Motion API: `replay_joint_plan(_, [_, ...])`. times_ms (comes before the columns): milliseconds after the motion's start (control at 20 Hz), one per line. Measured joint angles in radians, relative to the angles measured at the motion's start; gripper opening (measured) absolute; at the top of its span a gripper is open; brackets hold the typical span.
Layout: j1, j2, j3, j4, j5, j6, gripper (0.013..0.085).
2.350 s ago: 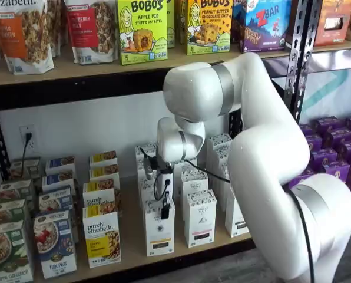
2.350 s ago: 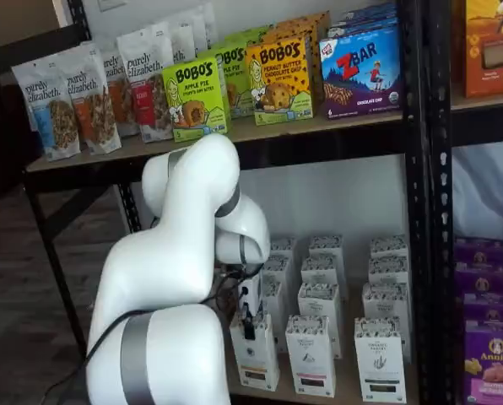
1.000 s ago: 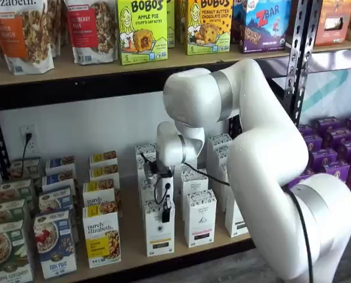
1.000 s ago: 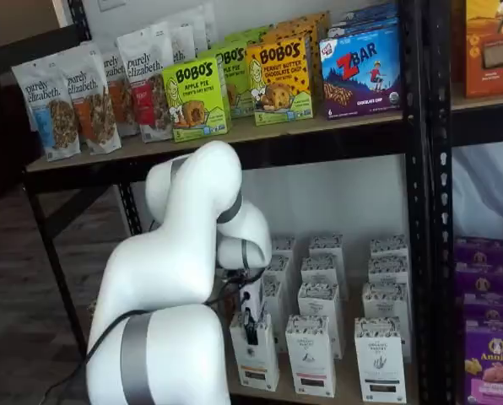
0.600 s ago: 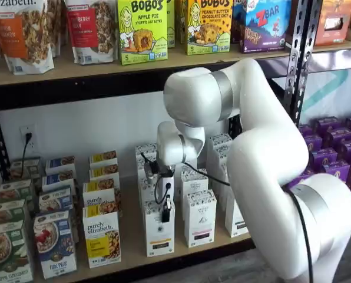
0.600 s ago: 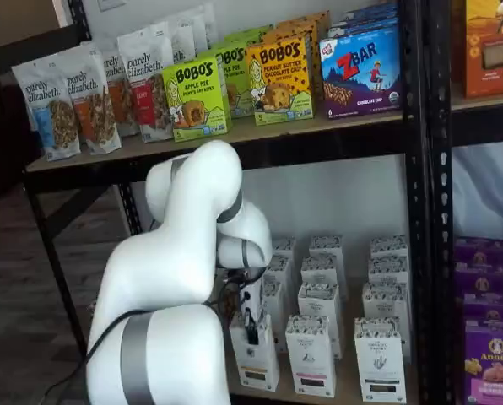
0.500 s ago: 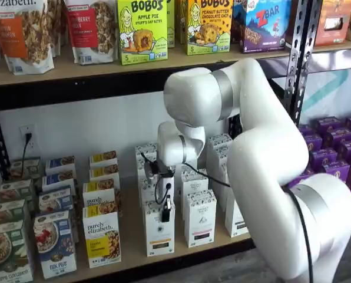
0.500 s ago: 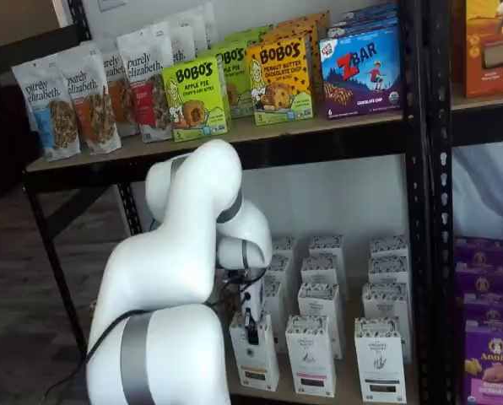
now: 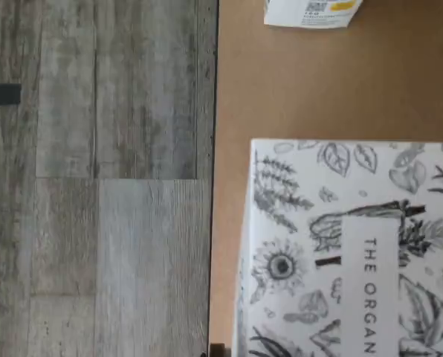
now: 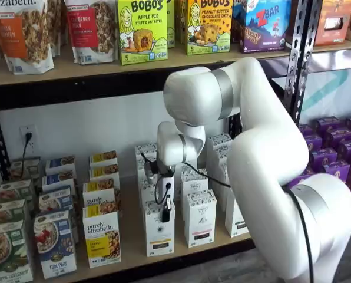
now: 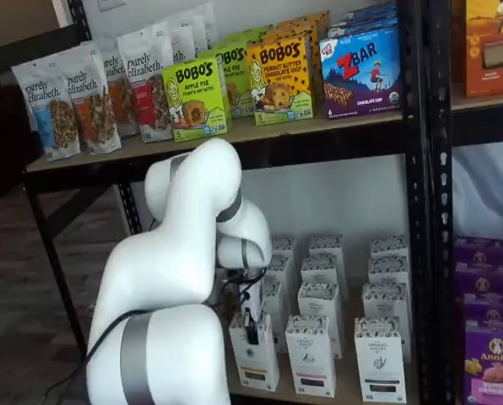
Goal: Pick up the white box with a yellow strip in the middle, on the bottom shelf, the fourth box from the left
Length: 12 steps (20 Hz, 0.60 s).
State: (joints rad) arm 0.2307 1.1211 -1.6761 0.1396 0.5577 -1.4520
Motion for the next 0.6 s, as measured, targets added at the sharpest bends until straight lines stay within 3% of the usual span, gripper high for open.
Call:
replay_joint_plan(50, [0.000, 0.000, 0.000, 0.000, 0.001, 0.000, 0.0610])
replay_joint_plan(250, [0.001, -0.003, 0.007, 0.009, -0.001, -0.007, 0.0490])
replay_joint_plan(600, [0.005, -0.033, 0.055, 0.002, -0.026, 0.001, 0.0490])
